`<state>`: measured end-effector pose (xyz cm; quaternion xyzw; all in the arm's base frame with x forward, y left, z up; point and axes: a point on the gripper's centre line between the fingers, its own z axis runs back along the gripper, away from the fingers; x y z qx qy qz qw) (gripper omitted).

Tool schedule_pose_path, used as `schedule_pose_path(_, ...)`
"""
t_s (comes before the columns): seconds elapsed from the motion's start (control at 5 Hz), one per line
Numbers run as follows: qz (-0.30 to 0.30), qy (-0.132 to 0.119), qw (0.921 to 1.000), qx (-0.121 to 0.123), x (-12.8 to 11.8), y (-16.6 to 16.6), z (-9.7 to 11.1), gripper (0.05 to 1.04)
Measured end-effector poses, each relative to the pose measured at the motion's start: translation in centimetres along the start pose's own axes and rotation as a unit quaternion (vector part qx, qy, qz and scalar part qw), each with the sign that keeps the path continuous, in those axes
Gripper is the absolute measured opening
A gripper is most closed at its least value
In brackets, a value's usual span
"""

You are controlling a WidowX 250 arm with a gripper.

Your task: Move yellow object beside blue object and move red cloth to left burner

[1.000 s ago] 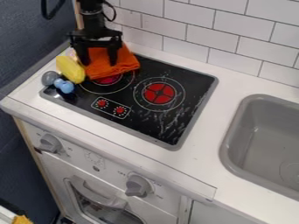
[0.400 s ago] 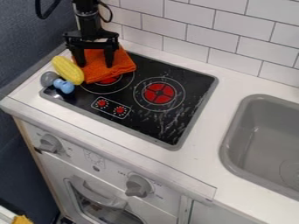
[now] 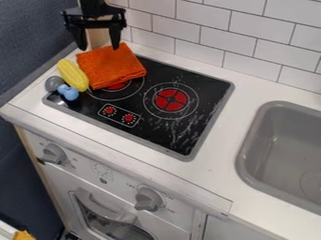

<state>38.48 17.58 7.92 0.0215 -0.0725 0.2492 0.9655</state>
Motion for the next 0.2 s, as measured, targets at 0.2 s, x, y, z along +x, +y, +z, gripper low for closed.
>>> schedule_pose_path(0.2, -0.003, -0.011, 0.9995, 0.029, -0.22, 0.60, 0.51, 1.000)
